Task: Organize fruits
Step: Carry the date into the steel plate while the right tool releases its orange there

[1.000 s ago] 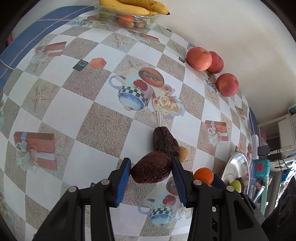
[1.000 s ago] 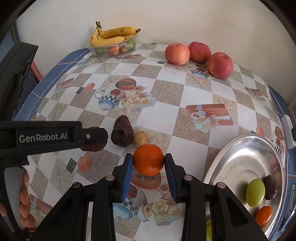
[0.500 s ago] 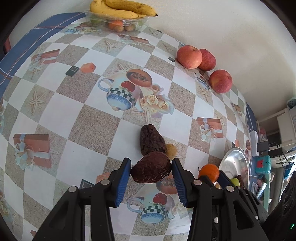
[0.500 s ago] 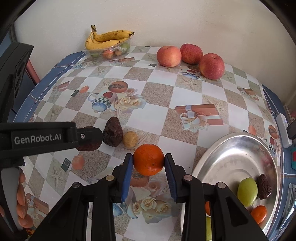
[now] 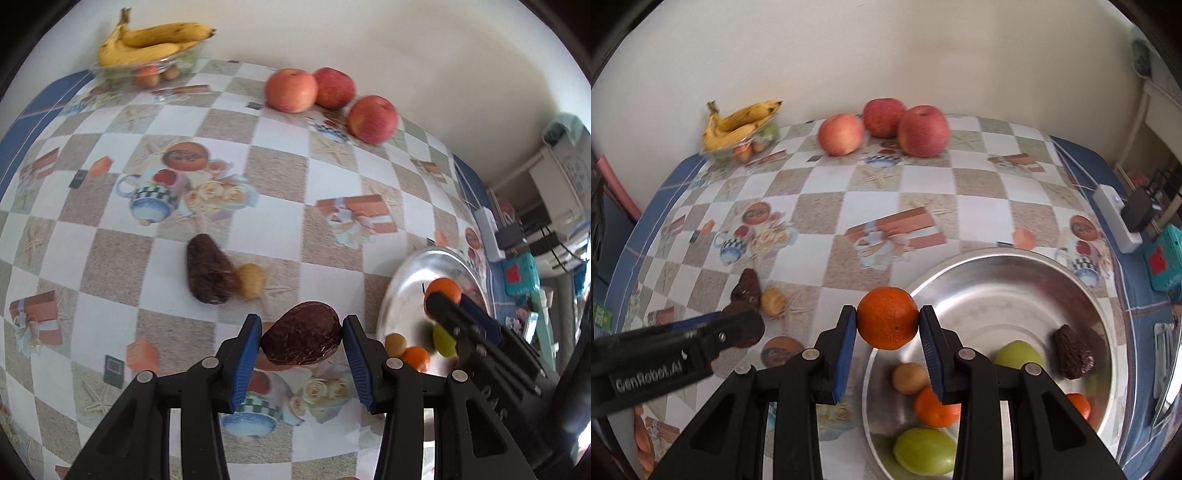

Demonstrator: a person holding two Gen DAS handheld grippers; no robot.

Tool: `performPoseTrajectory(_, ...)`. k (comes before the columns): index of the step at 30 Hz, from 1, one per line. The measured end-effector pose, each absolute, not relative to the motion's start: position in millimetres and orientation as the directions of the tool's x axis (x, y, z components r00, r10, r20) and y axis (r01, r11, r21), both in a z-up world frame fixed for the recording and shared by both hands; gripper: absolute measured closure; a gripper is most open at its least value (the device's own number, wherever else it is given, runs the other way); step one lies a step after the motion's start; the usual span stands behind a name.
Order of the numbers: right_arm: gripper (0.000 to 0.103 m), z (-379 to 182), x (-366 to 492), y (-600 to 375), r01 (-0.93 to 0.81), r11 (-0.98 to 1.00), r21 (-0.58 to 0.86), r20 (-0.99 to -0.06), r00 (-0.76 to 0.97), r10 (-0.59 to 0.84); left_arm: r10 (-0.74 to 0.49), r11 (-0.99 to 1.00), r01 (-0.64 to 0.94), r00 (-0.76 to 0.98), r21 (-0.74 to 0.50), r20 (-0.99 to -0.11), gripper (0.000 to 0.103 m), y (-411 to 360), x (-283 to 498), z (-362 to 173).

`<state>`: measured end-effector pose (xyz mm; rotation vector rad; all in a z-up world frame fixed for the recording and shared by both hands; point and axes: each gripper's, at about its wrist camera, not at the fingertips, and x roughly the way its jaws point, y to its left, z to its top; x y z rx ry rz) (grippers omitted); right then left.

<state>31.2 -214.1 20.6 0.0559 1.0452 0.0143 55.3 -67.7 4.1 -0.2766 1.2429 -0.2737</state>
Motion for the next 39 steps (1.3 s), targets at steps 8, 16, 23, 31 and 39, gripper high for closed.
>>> performPoseTrajectory(8,0.067,25,24,-275,0.221,0.973,0.059,-0.865,0.498,-0.06,-0.414,0.904,0.229,0.26,-0.361,-0.872,0.055,-123,39,9)
performPoseTrajectory(16,0.066,24,13,-319,0.355,0.93,0.096,-0.867,0.489,-0.096,-0.477,0.859,0.332,0.245,-0.39,-0.844,0.041,-151,31,16)
performPoseTrajectory(23,0.066,17,12,-325,0.377,0.92,0.105,-0.878,0.47,-0.092,-0.457,0.876,0.29,0.243,-0.385,-0.856,0.039,-142,34,10)
performPoseTrajectory(31,0.066,19,13,-320,0.364,0.927,0.091,-0.875,0.474,-0.1,-0.321,0.943,0.177,0.251,-0.282,-0.913,0.028,-120,43,-4)
performPoseTrajectory(39,0.066,17,18,-299,0.294,0.953,0.068,-0.878,0.471,-0.083,-0.13,0.991,0.001,0.317,-0.137,-0.939,0.015,-73,53,-7)
